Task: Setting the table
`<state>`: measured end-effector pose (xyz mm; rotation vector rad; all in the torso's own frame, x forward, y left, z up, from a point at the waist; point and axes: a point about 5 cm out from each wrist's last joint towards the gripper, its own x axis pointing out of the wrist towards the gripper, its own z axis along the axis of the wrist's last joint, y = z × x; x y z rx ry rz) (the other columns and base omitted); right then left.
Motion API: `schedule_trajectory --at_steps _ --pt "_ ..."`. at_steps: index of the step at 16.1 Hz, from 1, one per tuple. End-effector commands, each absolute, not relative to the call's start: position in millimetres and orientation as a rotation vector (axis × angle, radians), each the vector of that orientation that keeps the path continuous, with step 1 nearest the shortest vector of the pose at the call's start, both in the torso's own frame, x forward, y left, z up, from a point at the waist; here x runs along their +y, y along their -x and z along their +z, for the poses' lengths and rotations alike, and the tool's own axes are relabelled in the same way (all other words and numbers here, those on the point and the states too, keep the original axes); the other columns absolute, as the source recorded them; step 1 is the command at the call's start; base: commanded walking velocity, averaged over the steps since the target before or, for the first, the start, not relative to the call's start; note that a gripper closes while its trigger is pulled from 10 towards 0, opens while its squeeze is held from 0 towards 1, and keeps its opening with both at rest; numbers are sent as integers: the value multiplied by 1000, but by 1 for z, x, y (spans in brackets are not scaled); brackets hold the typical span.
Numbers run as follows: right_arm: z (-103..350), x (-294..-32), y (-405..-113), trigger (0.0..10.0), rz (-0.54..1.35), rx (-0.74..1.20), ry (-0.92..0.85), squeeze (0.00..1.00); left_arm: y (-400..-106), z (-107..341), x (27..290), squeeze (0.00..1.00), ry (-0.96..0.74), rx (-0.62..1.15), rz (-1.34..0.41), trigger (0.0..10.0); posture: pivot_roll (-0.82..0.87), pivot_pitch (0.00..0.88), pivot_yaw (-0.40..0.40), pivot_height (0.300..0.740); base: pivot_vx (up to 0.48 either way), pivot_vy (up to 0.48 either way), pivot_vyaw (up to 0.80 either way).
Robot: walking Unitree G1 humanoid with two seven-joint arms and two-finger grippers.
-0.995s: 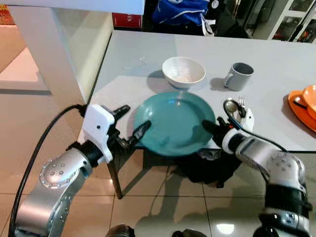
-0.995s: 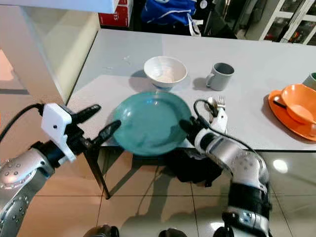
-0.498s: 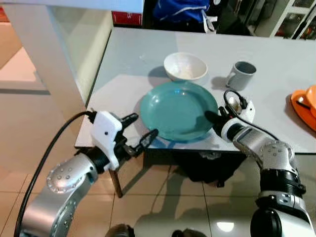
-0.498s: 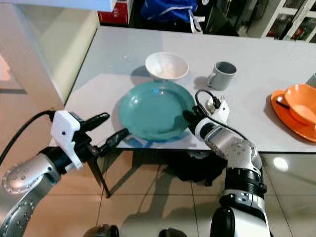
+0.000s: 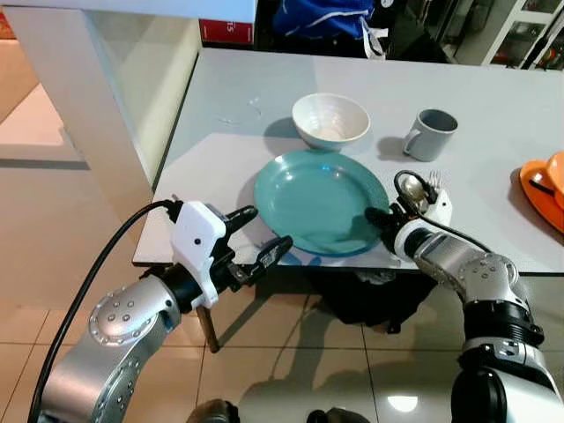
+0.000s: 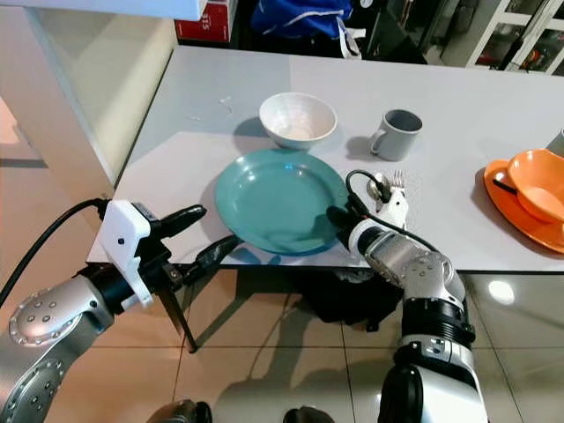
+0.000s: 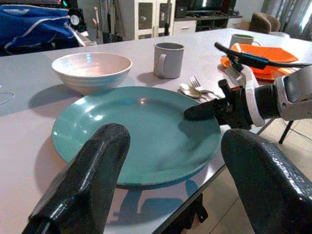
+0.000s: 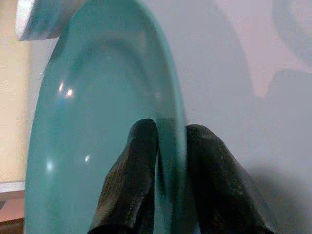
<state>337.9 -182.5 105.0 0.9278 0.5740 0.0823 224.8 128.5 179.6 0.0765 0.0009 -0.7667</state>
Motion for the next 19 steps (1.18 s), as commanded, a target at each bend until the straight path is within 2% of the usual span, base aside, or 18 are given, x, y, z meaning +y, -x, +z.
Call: schedule_trajectory --at_steps 1,4,5,6,8,9,11,12,15,19 --pt "104 -188 -338 10000 60 568 -903 1000 -223 183 125 0 -79 -9 -791 10000 37 91 -50 740 0 0 0" --pt "114 -195 -343 10000 31 476 -791 1000 -225 184 129 0 -98 -17 -755 10000 40 90 -56 740 0 0 0" --pt "130 -200 -344 10000 48 364 -734 0 -229 183 134 0 -118 -7 -695 10000 41 90 -57 740 0 0 0" --pt "139 -201 -343 10000 68 309 -727 0 -231 184 136 0 -119 -14 -654 10000 44 90 -59 740 0 0 0" --pt "171 -205 -326 10000 119 136 -606 0 -240 187 145 0 -137 -53 -525 10000 36 89 -50 740 0 0 0" --pt "171 -205 -326 10000 119 136 -606 0 -240 187 145 0 -137 -53 -525 10000 36 89 -50 740 0 0 0" --pt "187 -197 -307 10000 151 25 -387 0 -247 186 146 0 -136 -54 -443 10000 16 75 -32 740 0 0 0" --pt "190 -174 -287 10000 257 -41 -234 0 -251 188 147 0 -156 -91 -362 10000 10 74 -31 740 0 0 0" --pt "178 -164 -275 10000 258 -24 -288 0 -251 189 140 0 -180 -113 -356 10000 17 67 -36 740 0 0 0" --pt "176 -149 -270 10000 298 -42 -273 0 -251 187 137 0 -181 -123 -347 10000 19 58 -36 740 0 0 0"
